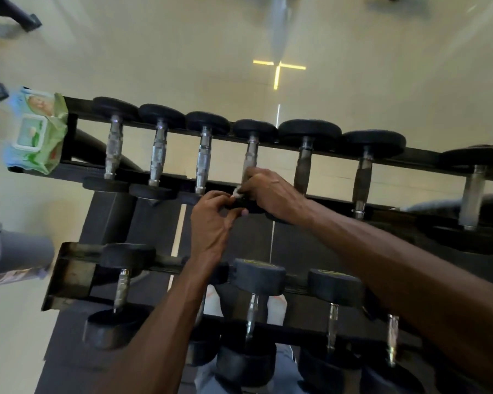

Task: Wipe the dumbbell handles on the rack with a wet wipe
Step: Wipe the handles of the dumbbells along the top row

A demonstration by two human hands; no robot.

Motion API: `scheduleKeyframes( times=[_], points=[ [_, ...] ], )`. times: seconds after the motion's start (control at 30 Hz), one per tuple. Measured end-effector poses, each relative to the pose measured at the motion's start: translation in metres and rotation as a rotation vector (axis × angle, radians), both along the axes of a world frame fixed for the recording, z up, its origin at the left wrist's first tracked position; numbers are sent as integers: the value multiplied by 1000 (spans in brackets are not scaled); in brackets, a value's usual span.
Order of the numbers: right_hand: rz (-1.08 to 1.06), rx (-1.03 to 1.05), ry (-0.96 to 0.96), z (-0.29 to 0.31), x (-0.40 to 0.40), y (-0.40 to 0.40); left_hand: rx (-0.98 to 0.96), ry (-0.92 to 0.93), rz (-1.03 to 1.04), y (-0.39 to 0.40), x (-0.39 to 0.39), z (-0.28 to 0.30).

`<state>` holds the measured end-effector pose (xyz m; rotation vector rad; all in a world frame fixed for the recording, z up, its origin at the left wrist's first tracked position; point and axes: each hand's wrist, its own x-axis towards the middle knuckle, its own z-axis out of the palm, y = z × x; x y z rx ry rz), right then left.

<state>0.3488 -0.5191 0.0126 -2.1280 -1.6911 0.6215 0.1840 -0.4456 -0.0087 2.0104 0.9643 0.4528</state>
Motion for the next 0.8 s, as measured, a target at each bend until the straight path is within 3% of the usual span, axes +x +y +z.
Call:
scheduleKeyframes(
  times=[0.13, 0.3, 0.47, 0.6, 0.67, 0.8],
  points=[
    [-327, 71, 147, -10, 10, -6, -2, -4, 37, -3, 4, 0],
    [92, -5, 13, 3, 6, -2, 25, 2, 44, -9, 4, 0],
    [-26, 84, 15, 18, 29, 20, 19, -2, 68, -8, 6, -1],
    [269, -97, -76, 16, 3, 15, 26, -1, 47, -9, 3, -3],
    [316, -133, -89, 16, 3, 14, 24, 5, 51, -8, 3, -3],
    [129, 11, -152, 26, 30, 33, -7, -23, 83, -9, 5, -3]
  ],
)
